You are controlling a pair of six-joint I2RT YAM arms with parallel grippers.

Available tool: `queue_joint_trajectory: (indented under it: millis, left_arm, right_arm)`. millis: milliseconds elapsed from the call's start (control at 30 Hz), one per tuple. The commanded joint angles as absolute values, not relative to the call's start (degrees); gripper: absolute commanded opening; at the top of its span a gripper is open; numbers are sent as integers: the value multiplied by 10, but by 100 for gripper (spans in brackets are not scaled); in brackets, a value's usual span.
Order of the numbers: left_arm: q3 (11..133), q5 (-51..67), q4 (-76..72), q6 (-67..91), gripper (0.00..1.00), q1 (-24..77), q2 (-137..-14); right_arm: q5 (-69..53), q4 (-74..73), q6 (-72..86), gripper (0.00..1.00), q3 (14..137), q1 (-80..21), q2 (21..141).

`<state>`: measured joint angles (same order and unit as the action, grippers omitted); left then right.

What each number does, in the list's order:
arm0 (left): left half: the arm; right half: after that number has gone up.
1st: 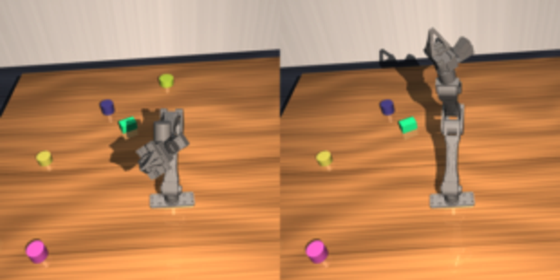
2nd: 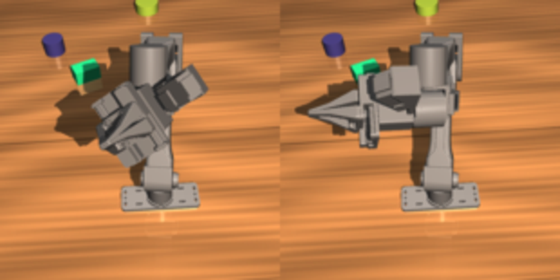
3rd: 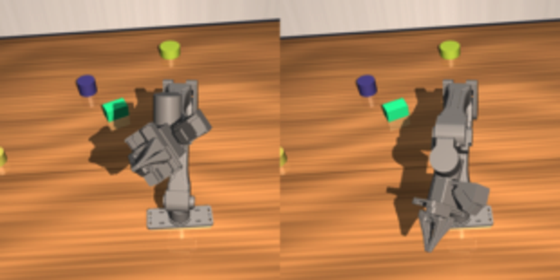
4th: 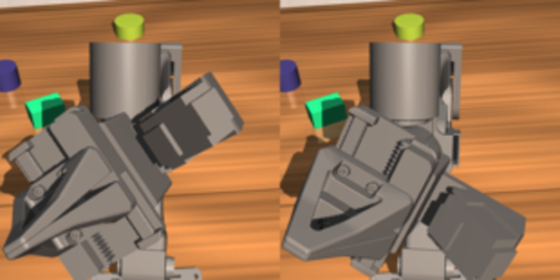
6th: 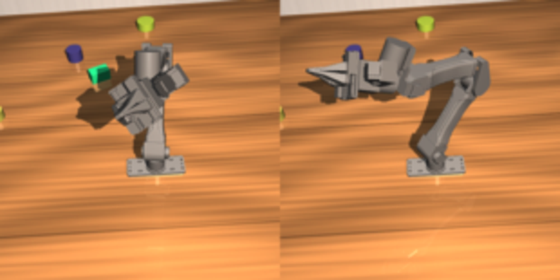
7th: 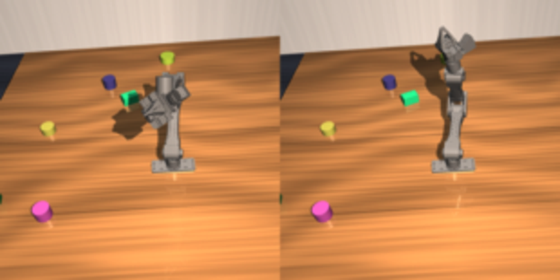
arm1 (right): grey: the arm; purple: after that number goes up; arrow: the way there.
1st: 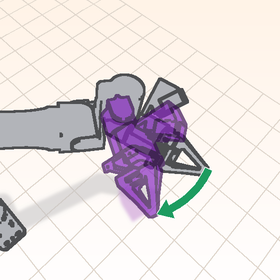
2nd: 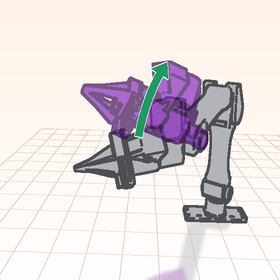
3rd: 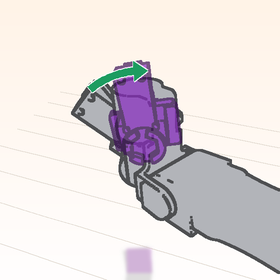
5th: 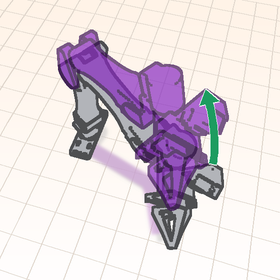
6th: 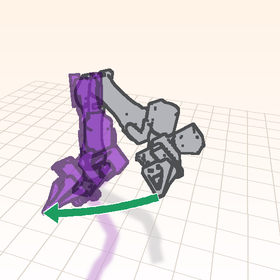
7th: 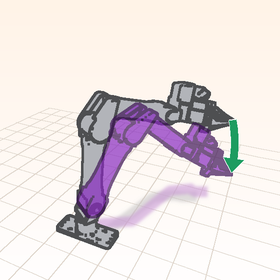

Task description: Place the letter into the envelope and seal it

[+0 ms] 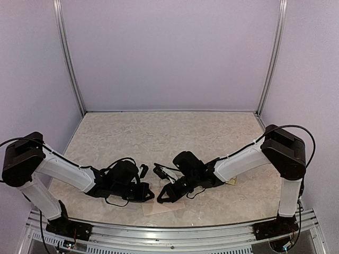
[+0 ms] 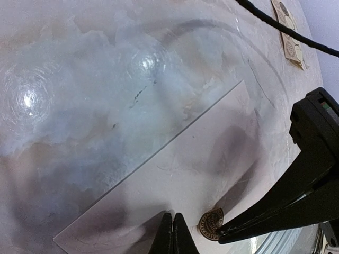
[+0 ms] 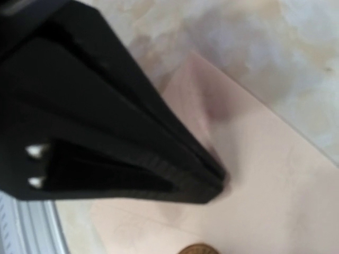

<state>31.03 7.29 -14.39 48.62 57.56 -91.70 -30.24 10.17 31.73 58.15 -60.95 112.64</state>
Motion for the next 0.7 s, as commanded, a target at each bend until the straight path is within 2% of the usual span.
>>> queue_joint_trajectory:
  millis: [0, 467, 667]
  left_arm:
    - [296, 69, -131, 490, 0, 572, -930]
    - [300, 65, -121, 495, 0, 571, -926]
    - [298, 63, -121, 492, 0, 571, -930]
  right_arm:
    - [-306, 96, 322, 0, 598, -606, 1149]
    - [-323, 76, 321, 0, 609, -606, 1182]
    - [-287, 70, 362, 0, 595, -595, 1173]
